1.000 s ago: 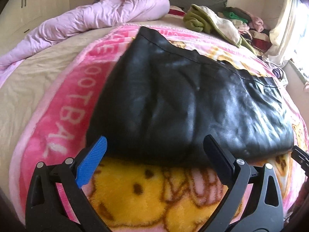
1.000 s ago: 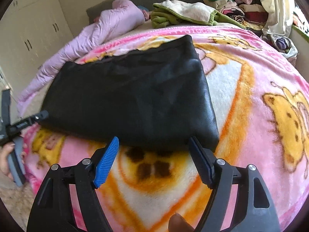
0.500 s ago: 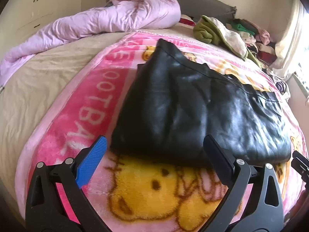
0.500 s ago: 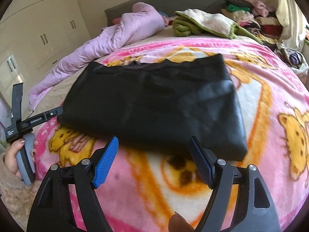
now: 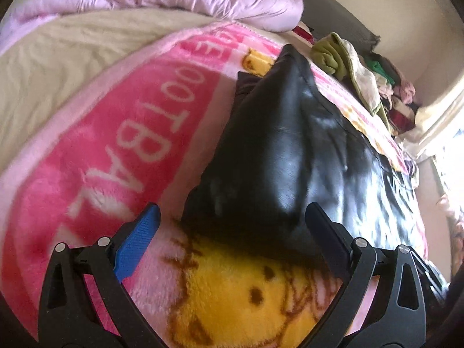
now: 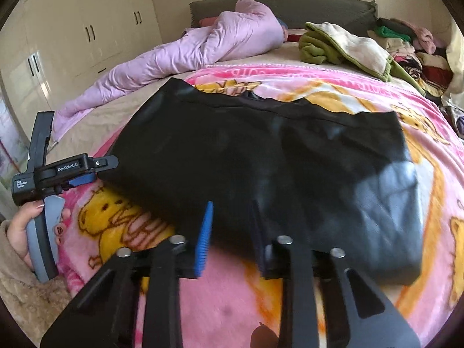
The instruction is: Fold large clothes
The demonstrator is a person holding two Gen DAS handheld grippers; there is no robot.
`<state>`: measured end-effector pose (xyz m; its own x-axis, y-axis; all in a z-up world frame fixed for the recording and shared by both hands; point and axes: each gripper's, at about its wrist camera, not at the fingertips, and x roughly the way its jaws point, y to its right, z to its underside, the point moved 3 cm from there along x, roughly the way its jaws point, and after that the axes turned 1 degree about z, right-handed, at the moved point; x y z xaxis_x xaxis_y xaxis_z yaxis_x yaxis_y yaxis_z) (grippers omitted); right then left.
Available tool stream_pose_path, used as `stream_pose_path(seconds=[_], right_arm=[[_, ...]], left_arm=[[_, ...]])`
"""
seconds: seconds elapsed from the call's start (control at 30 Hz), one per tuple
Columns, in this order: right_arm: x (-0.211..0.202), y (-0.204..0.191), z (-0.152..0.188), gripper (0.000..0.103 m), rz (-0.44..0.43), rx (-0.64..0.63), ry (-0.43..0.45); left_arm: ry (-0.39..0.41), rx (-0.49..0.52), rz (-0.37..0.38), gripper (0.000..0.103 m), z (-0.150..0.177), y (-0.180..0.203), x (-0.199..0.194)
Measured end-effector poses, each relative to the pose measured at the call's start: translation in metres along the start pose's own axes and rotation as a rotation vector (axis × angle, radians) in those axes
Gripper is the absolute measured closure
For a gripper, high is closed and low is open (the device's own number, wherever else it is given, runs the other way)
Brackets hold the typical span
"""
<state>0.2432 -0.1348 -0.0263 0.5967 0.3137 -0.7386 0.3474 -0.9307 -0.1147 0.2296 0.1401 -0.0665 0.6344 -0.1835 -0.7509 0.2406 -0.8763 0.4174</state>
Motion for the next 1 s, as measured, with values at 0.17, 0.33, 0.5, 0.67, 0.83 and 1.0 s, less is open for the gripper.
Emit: stream_pose_path(seconds=[0.17,0.33,0.5,0.67,0.83,1.0], right_arm=[[0.022,-0.001,-0.01,0.092,0.008,0.015,-0.024],[0.046,-0.001,-0.013,0.093,0.024,0.01,-0.069],[0.065,0.005,-0.004,0.093,0.016,0.046,-0.119],[0.073,0.008,0.001,0.093,0.019,0.056,-0.118],[0.069,0.014,-0.011,0.094,-0.027,0.081,-0.157],[0.048,0.033,-0.063,0.092,-0.023,0.121,-0.03]], left_arm=[[-0.018,-0.062,0.057,0.01,-0.01,-0.009,0.013],[-0.014,-0.084,0.085,0.01,-0.018,-0.009,0.022],[-0.017,-0.072,0.132,0.03,-0.021,-0.003,0.027],[-0.001,-0.018,0.137,0.051,-0.022,0.009,0.021],[0.061,0.026,0.167,0.07,-0.025,0.022,0.001],[0.108,0.044,0.211,0.074,-0.03,0.034,-0.016]])
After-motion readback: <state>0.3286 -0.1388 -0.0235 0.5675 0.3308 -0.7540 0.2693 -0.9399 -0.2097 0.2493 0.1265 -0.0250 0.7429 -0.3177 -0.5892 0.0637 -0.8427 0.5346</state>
